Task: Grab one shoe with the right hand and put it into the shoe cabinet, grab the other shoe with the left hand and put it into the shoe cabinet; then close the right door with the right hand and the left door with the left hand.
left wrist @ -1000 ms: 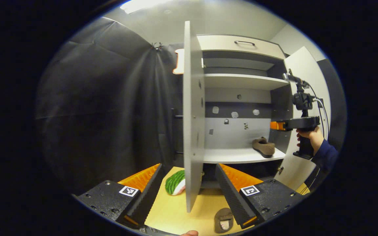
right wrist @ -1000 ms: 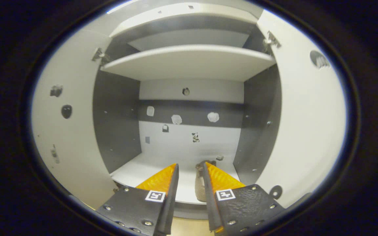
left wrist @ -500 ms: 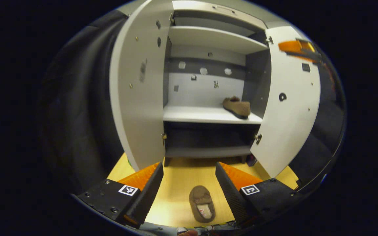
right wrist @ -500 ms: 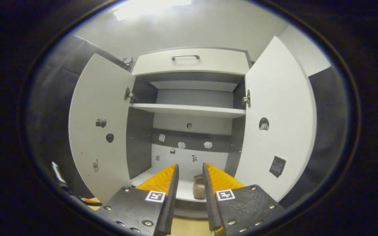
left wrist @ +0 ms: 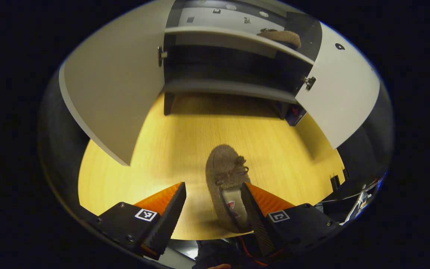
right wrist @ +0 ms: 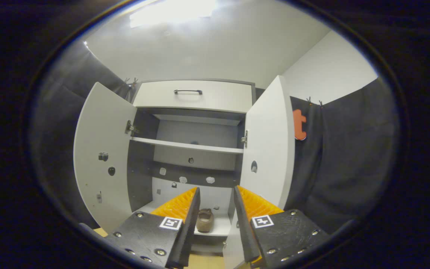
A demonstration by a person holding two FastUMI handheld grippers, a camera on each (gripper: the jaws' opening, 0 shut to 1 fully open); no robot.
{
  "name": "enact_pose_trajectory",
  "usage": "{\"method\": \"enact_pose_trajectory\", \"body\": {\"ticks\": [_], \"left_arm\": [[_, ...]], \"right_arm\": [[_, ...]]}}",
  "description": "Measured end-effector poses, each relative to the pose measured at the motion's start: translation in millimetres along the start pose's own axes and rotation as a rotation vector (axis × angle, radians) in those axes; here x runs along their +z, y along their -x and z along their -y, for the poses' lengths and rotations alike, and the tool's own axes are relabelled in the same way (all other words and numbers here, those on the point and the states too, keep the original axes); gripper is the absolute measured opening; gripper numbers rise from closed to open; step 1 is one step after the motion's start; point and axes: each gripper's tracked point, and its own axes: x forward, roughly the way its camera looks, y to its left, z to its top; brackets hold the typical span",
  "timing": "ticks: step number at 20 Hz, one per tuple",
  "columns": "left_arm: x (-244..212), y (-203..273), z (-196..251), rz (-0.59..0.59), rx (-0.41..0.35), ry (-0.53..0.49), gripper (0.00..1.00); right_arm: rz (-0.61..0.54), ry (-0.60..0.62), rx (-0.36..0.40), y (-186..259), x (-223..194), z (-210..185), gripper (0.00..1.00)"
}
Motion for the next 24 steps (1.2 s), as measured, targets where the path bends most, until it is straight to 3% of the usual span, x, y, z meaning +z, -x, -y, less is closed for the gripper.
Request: {"method": "enact_pose_trajectory", "body": {"ticks": [6, 7, 11, 12, 13, 16, 17, 19, 24], "left_arm": [[-10, -16, -11, -0.112, -0.027, 0.059, 0.88], [-12, -24, -11, -0.123, -0.032, 0.065, 0.92], [-18, -55, -8, -0.175, -0.058, 0.099, 0.7], [-15, -59, -3, -0.165, -0.071, 0.111, 0.73], [-13, -60, -3, -0.167, -0.068, 0.109, 0.58], [-10, -59, -11, -0.174, -0.051, 0.129, 0.41], [-5, -59, -17, -0.152, -0.023, 0.154, 0.24], [-1, -64, -18, -0.152, 0.004, 0.165, 0.05], [31, -46, -8, -0.096, -0.021, 0.136, 0.02]], "right_arm": [[-0.026, 0.023, -0.09, 14, -3, 34, 0.53], [-0.032, 0.027, -0.1, 17, -4, 37, 0.53], [-0.048, 0.042, -0.139, 28, -6, 51, 0.53], [-0.053, 0.048, -0.15, 31, -8, 55, 0.54], [-0.06, 0.052, -0.161, 33, -9, 59, 0.54], [-0.069, 0.053, -0.177, 37, -11, 64, 0.53], [-0.069, 0.054, -0.18, 39, -11, 65, 0.53], [-0.068, 0.057, -0.183, 40, -11, 67, 0.53], [-0.072, 0.055, -0.178, 40, -14, 71, 0.51]]}}
